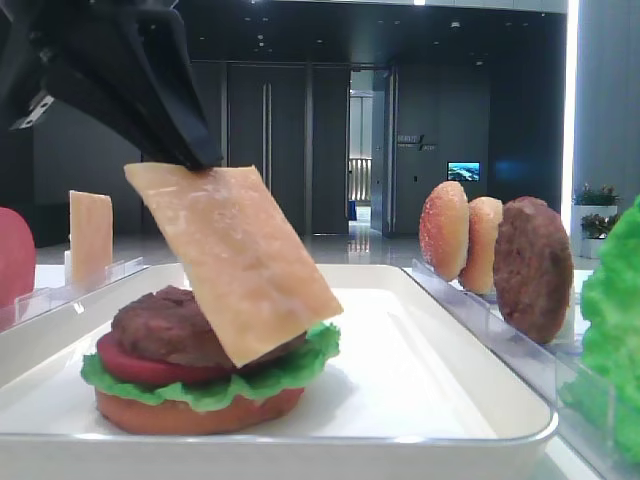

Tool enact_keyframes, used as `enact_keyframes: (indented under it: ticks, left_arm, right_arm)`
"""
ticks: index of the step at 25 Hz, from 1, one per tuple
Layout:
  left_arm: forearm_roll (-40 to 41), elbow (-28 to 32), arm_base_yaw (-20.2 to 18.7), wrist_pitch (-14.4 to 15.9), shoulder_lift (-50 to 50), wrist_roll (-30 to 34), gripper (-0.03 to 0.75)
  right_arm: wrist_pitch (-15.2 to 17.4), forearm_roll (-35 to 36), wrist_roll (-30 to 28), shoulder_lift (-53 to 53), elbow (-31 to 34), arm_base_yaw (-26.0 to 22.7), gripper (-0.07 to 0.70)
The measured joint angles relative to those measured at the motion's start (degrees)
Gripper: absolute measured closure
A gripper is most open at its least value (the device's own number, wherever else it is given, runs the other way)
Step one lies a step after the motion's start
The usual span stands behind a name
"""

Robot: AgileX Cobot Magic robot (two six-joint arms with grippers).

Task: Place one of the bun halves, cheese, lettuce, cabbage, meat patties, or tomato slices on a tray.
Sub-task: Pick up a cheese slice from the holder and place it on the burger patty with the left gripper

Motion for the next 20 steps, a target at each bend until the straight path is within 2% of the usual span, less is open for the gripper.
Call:
enact_keyframes:
  ticks: [7,20]
  left_arm:
    - [0.6,0.0,0.0,0.0,0.6,0.3,0.705]
    - [7.0,0.0,0.0,-1.3,0.6,-4.6,0.706]
  right_arm:
    - [0.0,0.0,0.0,0.0,0.0,0.0,0.153]
    - [0.0,0.0,0.0,0.0,0.0,0.0,0.153]
